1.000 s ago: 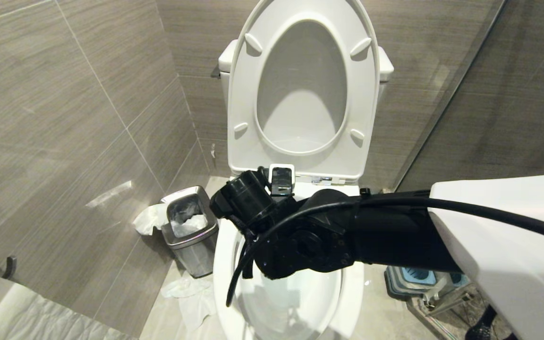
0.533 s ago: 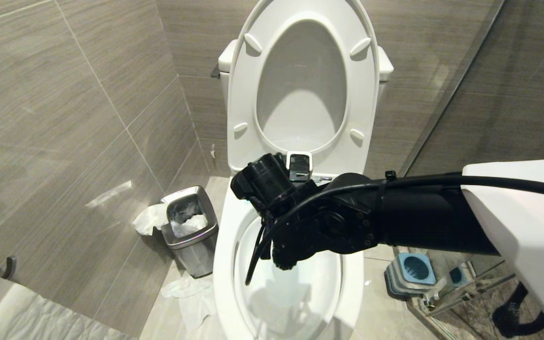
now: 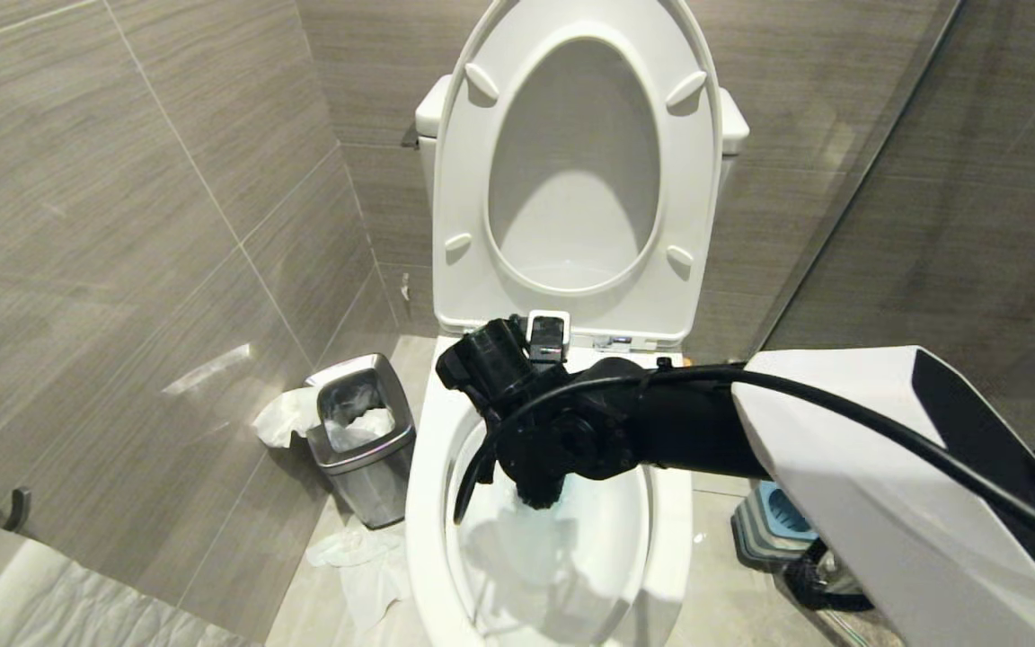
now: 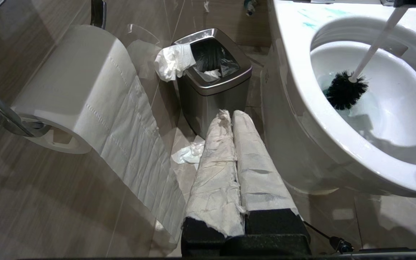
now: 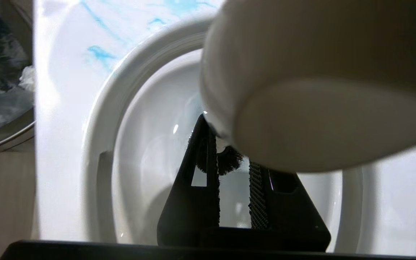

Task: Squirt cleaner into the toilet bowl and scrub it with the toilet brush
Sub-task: Scrub the toilet bowl

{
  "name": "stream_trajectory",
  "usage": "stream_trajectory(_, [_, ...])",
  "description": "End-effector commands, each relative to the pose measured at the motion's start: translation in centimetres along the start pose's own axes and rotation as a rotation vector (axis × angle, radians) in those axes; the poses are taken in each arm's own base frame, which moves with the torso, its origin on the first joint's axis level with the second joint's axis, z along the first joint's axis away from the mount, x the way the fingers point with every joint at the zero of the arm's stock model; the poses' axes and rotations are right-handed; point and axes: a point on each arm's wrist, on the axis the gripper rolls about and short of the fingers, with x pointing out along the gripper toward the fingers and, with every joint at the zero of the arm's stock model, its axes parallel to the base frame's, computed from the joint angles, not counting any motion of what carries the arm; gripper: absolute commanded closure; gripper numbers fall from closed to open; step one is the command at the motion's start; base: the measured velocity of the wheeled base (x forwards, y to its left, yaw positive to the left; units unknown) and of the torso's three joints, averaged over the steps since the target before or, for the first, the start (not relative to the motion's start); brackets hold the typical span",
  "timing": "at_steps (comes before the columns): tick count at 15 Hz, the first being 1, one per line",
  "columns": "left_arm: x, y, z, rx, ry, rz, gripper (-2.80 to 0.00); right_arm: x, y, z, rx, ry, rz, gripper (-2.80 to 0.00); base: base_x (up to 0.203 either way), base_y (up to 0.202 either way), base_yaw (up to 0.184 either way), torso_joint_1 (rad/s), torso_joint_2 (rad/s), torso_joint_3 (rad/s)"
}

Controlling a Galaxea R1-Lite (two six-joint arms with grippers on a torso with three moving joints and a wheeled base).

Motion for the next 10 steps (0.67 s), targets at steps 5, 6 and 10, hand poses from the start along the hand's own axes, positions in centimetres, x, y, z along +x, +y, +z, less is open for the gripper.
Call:
stream_trajectory(5, [0.0,0.0,0.0,0.0,0.002,0.0,0.0,-3.5,-1.0,3.7,0.05,-0.047,0.036,0.0,0.0,0.0,0.0,0.0,0.0,0.0])
stream_trajectory(6, [0.0,0.0,0.0,0.0,0.003,0.0,0.0,-5.2,-1.5,5.0,0.06,-0.058,0.054,0.0,0.0,0.0,0.0,0.0,0.0,0.0])
stream_trajectory(10, [0.0,0.0,0.0,0.0,0.003,0.0,0.0,-8.9,-2.9,7.5,0.072,-0.074,0.085,0.0,0.0,0.0,0.0,0.0,0.0,0.0])
